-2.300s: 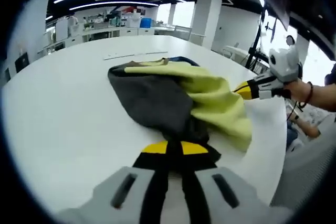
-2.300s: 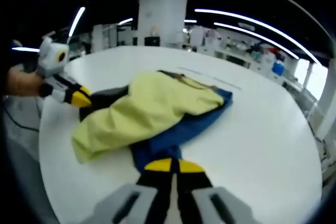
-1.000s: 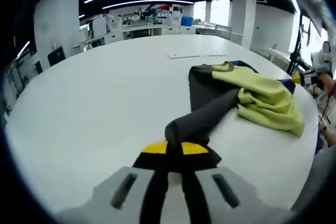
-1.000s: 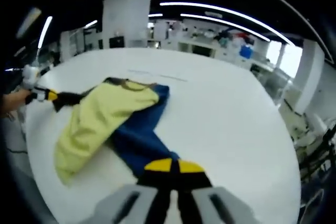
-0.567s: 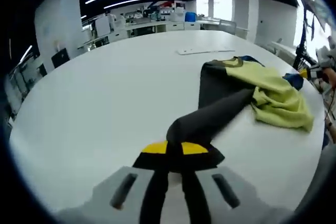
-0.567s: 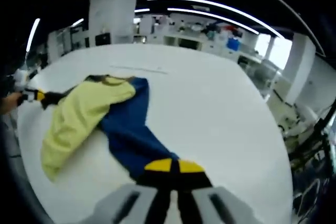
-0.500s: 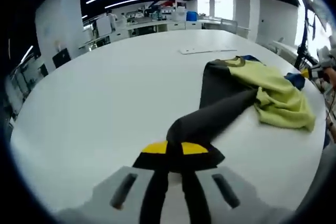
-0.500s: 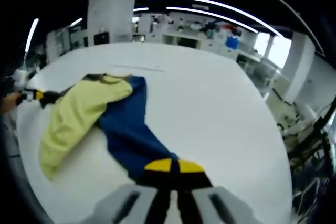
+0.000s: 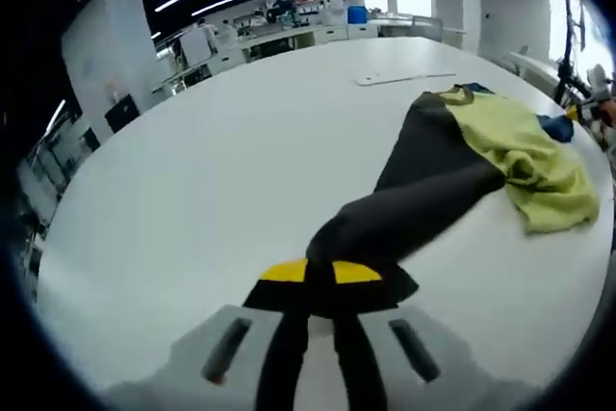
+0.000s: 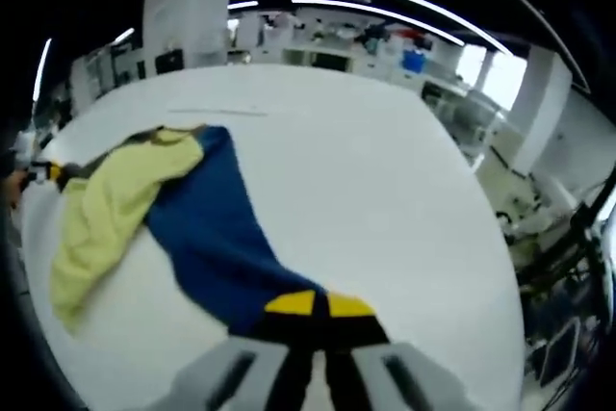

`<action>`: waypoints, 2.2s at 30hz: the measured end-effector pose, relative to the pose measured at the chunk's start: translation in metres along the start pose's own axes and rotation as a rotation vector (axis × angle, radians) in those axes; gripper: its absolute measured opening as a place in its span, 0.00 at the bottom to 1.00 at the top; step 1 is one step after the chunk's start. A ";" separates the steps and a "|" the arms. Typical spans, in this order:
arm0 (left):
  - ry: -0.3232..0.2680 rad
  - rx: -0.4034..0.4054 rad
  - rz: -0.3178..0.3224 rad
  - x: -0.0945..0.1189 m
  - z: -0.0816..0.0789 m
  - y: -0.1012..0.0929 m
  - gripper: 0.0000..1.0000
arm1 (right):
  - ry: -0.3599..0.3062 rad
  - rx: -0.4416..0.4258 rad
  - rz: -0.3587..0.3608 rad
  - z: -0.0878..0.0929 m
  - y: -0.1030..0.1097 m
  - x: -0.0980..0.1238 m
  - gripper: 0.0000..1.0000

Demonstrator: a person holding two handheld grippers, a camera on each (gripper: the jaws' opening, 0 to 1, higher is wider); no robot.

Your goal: Fold the garment on the visible template until the final outline fits inside the template.

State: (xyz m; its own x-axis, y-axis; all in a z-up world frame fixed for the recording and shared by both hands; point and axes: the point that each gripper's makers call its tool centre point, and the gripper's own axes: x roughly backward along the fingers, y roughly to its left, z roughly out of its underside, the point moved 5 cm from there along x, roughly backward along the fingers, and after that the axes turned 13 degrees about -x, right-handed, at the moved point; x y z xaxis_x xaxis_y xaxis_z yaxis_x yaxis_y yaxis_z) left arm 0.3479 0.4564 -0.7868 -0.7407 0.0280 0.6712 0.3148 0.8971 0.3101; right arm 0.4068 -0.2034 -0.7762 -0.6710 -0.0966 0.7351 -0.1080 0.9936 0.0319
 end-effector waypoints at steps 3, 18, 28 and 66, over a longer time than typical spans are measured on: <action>0.031 -0.027 -0.010 -0.001 0.005 0.007 0.04 | 0.013 0.005 0.017 -0.001 -0.007 -0.007 0.00; 0.069 -0.074 -0.034 -0.020 -0.008 0.034 0.03 | 0.061 0.072 0.107 -0.006 -0.031 -0.016 0.00; 0.081 -0.090 -0.046 -0.028 -0.017 0.043 0.03 | 0.080 0.087 0.158 -0.014 -0.045 -0.029 0.00; -0.092 0.006 0.158 0.016 -0.034 -0.032 0.77 | -0.099 -0.158 -0.348 -0.029 0.028 0.005 0.87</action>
State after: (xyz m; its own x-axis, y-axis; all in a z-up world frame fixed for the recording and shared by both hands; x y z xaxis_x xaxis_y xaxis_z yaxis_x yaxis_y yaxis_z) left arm 0.3458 0.4132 -0.7632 -0.7332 0.2090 0.6471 0.4287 0.8808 0.2012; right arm 0.4216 -0.1749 -0.7521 -0.6823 -0.4266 0.5938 -0.2326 0.8966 0.3768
